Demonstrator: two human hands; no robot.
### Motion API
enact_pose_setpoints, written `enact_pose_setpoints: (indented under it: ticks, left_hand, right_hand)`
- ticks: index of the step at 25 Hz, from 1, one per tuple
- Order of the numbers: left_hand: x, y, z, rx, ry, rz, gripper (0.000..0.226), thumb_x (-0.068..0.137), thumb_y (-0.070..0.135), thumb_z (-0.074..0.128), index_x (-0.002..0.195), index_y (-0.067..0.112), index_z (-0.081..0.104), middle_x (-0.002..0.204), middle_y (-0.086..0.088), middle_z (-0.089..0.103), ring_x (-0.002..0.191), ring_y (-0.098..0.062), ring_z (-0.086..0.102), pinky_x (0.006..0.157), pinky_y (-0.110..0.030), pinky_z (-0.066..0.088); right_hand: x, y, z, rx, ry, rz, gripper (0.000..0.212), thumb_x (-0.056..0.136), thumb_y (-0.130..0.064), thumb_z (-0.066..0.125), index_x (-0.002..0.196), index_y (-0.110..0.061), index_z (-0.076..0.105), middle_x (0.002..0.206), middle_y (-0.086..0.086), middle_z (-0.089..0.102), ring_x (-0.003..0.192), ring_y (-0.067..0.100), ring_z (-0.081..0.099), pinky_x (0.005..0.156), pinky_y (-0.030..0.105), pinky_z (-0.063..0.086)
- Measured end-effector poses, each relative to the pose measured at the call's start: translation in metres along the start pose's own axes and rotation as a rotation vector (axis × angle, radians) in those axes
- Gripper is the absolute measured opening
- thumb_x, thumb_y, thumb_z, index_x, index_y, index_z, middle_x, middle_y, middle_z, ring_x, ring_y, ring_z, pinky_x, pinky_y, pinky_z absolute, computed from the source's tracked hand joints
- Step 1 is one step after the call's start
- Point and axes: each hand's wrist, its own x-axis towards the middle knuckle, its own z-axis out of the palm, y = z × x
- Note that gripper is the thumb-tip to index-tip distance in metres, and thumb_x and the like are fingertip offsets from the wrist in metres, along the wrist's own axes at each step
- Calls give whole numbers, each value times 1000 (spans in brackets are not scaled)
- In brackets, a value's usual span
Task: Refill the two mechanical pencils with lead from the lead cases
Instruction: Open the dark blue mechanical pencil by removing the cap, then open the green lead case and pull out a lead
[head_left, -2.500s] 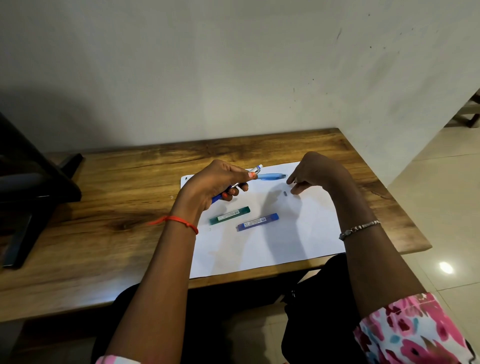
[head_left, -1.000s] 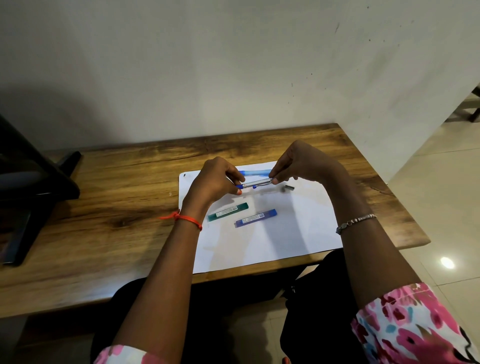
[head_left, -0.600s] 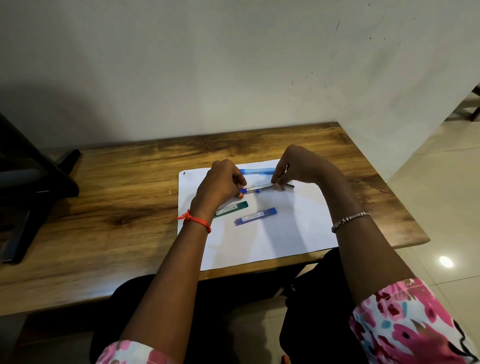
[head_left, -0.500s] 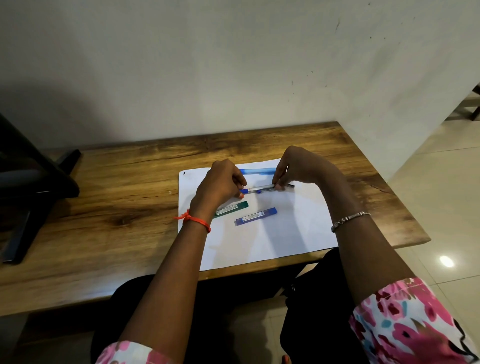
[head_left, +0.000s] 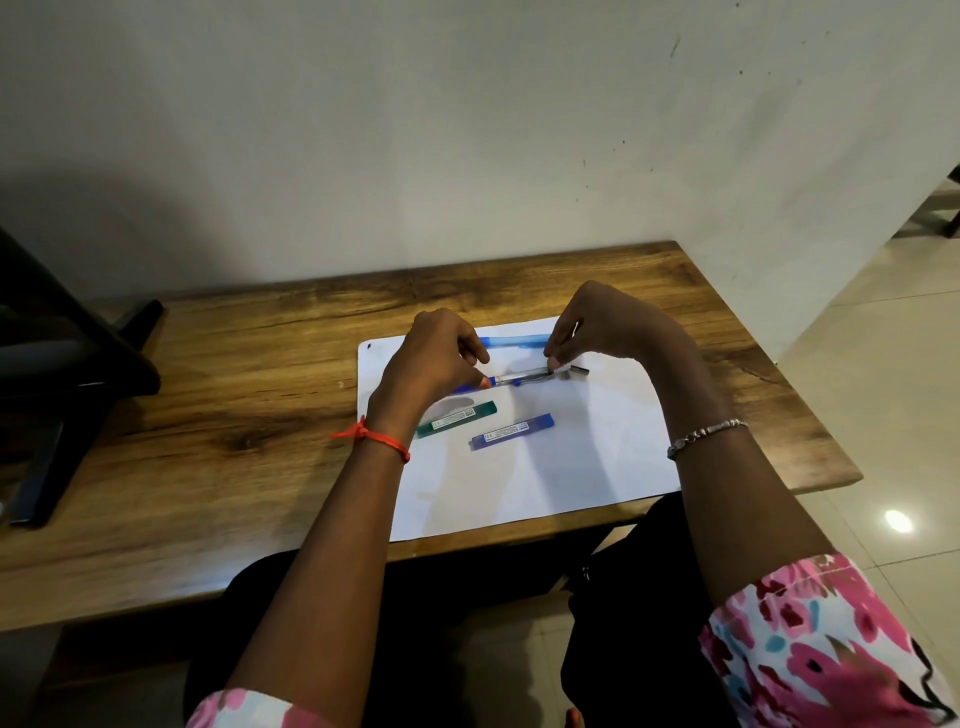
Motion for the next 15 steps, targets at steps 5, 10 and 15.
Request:
enact_pose_setpoints:
  ticks: [5, 10, 15]
  left_hand:
    - [-4, -7, -5, 193, -73, 5, 16, 64, 21, 82, 76, 13, 76, 75, -2, 65, 74, -19, 61, 67, -33, 50]
    - [-7, -9, -4, 311, -129, -19, 21, 67, 24, 80, 83, 11, 76, 90, -5, 70, 84, -24, 65, 71, -35, 52]
    - [-4, -8, -2, 349, -190, -20, 26, 69, 28, 77, 86, 9, 72, 92, -7, 69, 86, -24, 64, 74, -37, 52]
  right_hand:
    - [-2, -1, -3, 30, 38, -10, 20, 71, -6, 76, 90, 0, 75, 59, -5, 59, 40, -10, 47, 39, 5, 30]
    - [-3, -3, -3, 22, 51, 6, 21, 71, -8, 77, 91, -1, 75, 57, -4, 58, 47, 5, 48, 40, 8, 30]
    - [-4, -6, -2, 48, 72, 29, 19, 73, -10, 76, 91, -2, 75, 56, -4, 55, 49, 10, 41, 46, 17, 29]
